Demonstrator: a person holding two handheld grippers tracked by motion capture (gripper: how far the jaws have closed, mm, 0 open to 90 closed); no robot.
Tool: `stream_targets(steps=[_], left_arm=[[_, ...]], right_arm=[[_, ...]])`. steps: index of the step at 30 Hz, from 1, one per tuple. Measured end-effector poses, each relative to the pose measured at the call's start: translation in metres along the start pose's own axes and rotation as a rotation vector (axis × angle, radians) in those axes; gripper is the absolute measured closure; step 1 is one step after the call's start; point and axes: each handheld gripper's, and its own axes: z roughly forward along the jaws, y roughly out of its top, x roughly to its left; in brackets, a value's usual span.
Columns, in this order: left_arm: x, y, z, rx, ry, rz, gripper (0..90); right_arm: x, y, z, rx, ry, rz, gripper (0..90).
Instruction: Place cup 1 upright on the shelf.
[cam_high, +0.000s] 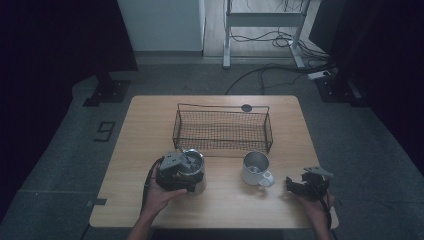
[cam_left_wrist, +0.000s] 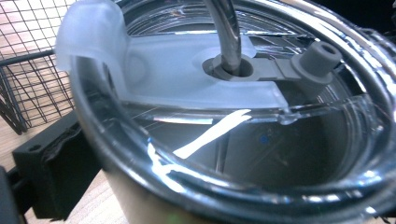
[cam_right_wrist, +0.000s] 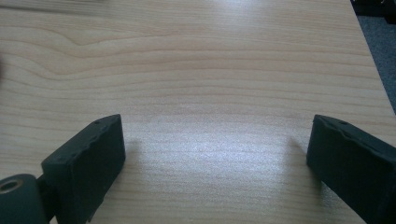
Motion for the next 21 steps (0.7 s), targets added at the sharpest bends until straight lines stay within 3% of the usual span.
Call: stream_targets(steps=[1, 12, 21], left_arm=[[-0.0016, -0.0009, 0.0006, -0.008, 0.016, 0.021, 0.9], [-0.0049, -0.0041, 0.0002, -0.048, 0.047, 0.069, 3.4], [-0.0047, -0.0040, -0.0007, -0.053, 0.045, 0.082, 4.0]], right_arm=[[0.0000, 0.0000, 0.0000, 0.000, 0.000, 0.000, 4.3], [0.0000, 0.0000, 0.0000, 0.000, 0.000, 0.000, 4.2], [0.0000, 0.0000, 0.0000, 0.000, 0.001, 0.001, 4.3]])
